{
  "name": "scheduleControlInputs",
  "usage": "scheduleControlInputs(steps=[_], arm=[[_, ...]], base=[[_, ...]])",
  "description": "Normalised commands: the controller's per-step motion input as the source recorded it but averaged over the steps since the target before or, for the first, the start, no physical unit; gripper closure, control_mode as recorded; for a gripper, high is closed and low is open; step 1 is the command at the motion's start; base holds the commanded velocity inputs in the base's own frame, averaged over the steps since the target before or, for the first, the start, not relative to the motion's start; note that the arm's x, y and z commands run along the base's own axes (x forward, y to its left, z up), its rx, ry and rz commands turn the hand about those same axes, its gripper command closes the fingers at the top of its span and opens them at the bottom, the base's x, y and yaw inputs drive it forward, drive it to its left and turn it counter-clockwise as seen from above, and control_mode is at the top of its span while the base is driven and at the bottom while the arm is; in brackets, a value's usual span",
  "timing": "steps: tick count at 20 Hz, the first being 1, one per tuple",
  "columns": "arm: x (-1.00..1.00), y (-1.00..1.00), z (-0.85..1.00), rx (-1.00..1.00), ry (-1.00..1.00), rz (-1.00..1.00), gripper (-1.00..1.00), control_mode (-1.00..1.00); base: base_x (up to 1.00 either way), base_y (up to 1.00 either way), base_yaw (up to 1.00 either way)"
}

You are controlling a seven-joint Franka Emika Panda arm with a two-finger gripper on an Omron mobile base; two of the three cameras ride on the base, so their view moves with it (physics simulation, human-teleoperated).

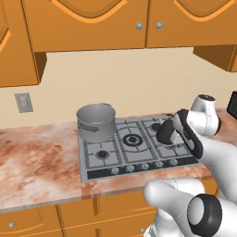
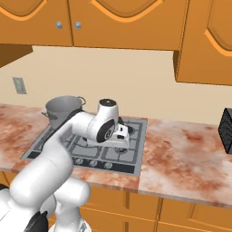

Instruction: Pick the kettle from the counter and place it on a stove burner. Then turn the burner on.

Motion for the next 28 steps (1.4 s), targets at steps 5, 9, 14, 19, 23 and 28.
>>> scheduleControlInputs(steps=[5, 9, 14, 19, 23, 28], arm=[[0.0, 0.03, -0.41, 0.0, 0.01, 0.04, -1.0, -1.0], [-0.01, 0.08, -0.52, 0.0, 0.03, 0.03, -1.0, -1.0], [0.0, 0.12, -0.66, 0.0, 0.09, 0.02, -1.0, -1.0], [0.05, 0.04, -0.3, 0.0, 0.01, 0.0, -1.0, -1.0], [0.13, 0.0, -0.05, -0.01, 0.0, 0.0, -1.0, -1.0], [0.13, 0.0, -0.01, 0.0, 0.0, 0.0, -1.0, -1.0]], base=[[0.0, 0.0, 0.0], [0.0, 0.0, 0.0], [0.0, 0.0, 0.0], [0.0, 0.0, 0.0], [0.0, 0.0, 0.0], [0.0, 0.0, 0.0]])
